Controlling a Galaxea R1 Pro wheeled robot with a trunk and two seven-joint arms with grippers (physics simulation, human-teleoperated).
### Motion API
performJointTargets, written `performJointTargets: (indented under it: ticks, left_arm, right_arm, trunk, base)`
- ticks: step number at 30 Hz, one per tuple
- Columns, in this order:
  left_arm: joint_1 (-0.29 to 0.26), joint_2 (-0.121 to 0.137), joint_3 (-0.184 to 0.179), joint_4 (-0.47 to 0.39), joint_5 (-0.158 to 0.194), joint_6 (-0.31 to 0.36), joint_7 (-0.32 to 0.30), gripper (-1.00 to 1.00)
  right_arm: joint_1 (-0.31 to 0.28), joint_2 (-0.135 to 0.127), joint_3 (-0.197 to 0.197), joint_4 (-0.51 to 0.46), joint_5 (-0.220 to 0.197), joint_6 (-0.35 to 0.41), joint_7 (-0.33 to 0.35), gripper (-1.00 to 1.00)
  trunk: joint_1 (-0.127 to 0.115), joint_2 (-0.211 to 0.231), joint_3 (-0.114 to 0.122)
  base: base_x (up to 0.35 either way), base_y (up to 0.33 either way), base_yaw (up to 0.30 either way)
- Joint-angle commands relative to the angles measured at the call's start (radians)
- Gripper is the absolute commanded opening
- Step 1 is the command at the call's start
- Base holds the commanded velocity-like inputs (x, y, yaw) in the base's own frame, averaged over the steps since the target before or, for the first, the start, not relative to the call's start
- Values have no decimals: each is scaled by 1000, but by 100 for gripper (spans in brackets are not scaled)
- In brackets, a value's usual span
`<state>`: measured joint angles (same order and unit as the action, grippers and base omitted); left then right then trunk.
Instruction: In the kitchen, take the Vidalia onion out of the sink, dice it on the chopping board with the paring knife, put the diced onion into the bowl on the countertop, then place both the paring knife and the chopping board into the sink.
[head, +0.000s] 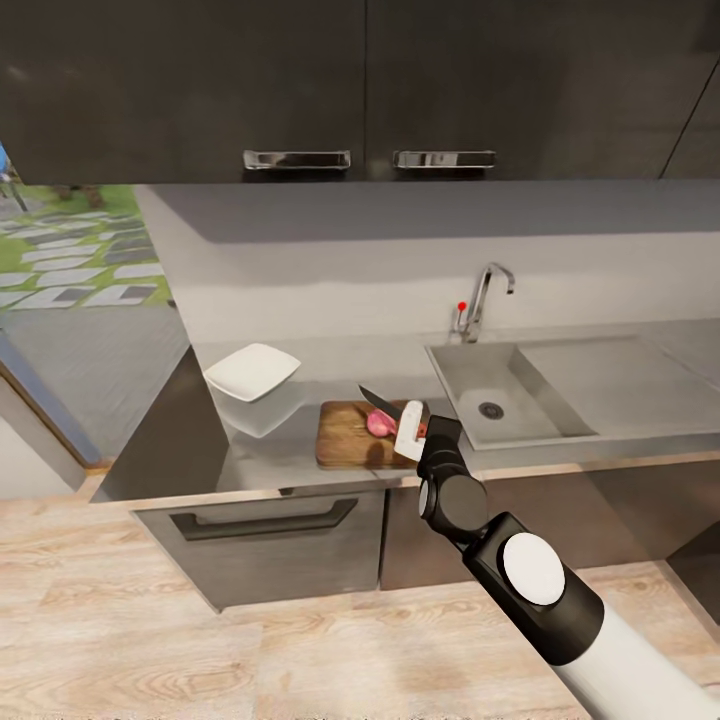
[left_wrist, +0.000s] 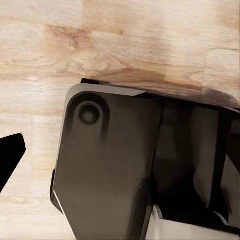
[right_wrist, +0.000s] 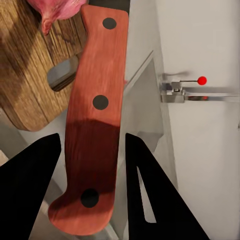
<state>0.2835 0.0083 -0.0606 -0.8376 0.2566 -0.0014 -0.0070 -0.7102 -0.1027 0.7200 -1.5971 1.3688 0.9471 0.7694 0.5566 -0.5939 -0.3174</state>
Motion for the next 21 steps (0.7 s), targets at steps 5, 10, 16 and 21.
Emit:
performJointTargets:
  ticks: [5, 10, 16, 21]
  left_arm:
    - [0, 1, -2, -1, 10, 0, -1, 100]
    - [0, 1, -3, -1, 10, 0, -1, 100]
    - [0, 1, -2, -1, 10, 0, -1, 100]
    - [0, 1, -2, -1, 10, 0, -1, 100]
  right_arm:
    - [-2, -1, 3, 0, 10, 4, 11, -100]
    - [-2, 0, 3, 2, 10, 4, 11, -100]
    - [-2, 0, 3, 6, 10, 4, 11, -100]
    - [-2, 0, 3, 6, 10, 4, 11, -100]
  trunk:
    - [0, -1, -10]
    - [0, -1, -18]
    - [0, -1, -28]
    - [0, -1, -36]
  base:
    - [0, 0, 0]
    - [0, 0, 0]
    - [0, 0, 0]
    - [0, 0, 0]
